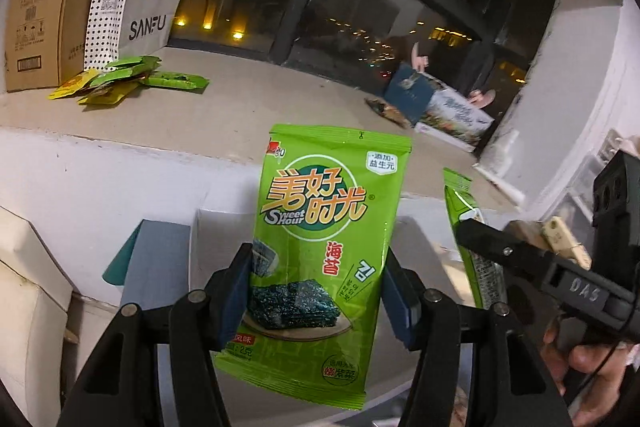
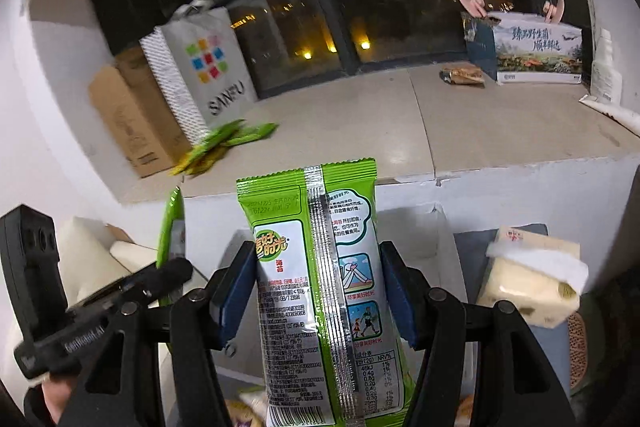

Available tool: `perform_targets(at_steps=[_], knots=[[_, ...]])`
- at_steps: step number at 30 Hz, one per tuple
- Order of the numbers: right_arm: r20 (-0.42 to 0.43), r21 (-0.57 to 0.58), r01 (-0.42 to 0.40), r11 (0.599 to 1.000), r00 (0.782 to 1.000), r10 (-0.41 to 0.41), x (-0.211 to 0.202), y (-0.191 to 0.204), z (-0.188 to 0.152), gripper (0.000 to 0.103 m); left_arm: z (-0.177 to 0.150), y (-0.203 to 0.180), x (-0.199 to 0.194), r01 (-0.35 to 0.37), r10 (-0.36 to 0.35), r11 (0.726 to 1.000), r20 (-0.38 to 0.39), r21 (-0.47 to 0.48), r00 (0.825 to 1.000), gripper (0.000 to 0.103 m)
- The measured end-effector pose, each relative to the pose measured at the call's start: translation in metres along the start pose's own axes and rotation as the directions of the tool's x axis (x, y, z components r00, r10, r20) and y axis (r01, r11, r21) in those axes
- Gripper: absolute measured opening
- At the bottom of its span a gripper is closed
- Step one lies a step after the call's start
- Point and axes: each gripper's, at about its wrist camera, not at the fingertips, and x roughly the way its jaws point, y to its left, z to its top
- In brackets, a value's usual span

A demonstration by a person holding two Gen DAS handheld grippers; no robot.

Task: Organize snacks
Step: 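Carry both green packets into the white box and open both grippers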

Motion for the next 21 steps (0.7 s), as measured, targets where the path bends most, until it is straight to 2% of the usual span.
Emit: perform_targets(at_steps=[2, 3, 4, 5, 7, 10, 14, 18, 21], knots=[[-0.032, 0.022, 0.004, 1.0, 0.999, -0.003, 0.016, -0.007, 0.007, 0.066, -0.001, 0.004, 0.011, -0.004, 0.004, 1.0, -0.023, -0.007, 1.0, 0.071], [-0.038, 0.031, 0.002, 1.0, 0.999, 0.0, 0.019, -0.009, 0.009, 0.068, -0.002, 0.005, 0.015, -0.012, 0.012, 1.0, -0.04, -0.007, 0.999, 0.083], [-0.036, 0.046, 0.003, 0.999, 0.999, -0.001, 0.022, -0.013, 0.01, 0.074, -0.003, 0.006, 0.02, -0.026, 0.026, 1.0, -0.061, -0.007, 0.998, 0.092], [-0.032, 0.046, 0.004, 0.999, 0.999, -0.003, 0.025, -0.014, 0.012, 0.085, -0.004, 0.007, 0.023, -0.034, 0.033, 0.999, -0.082, -0.009, 0.996, 0.103], [-0.03, 0.035, 0.018, 0.999, 0.999, -0.017, 0.029, -0.014, 0.013, 0.103, -0.008, 0.007, 0.017, -0.011, 0.011, 1.0, -0.077, 0.004, 0.997, 0.103], [-0.018, 0.031, 0.01, 0.999, 1.0, -0.009, 0.026, -0.014, 0.01, 0.103, -0.011, 0.001, 0.003, -0.066, 0.069, 0.996, -0.046, 0.068, 0.997, 0.103], [0.03, 0.054, -0.034, 0.998, 0.999, 0.033, 0.007, -0.017, 0.004, 0.103, -0.015, -0.007, -0.033, -0.08, 0.077, 0.991, 0.035, 0.106, 0.996, 0.103], [0.079, 0.048, -0.079, 0.996, 0.994, 0.075, -0.027, -0.017, -0.008, 0.103, -0.03, -0.012, -0.087, -0.019, 0.003, 0.995, 0.16, 0.097, 0.987, 0.103], [0.168, 0.028, -0.111, 0.993, 0.98, 0.105, -0.065, -0.017, -0.023, 0.103, -0.05, -0.019, -0.124, -0.005, -0.021, 0.991, 0.194, 0.132, 0.981, 0.103]])
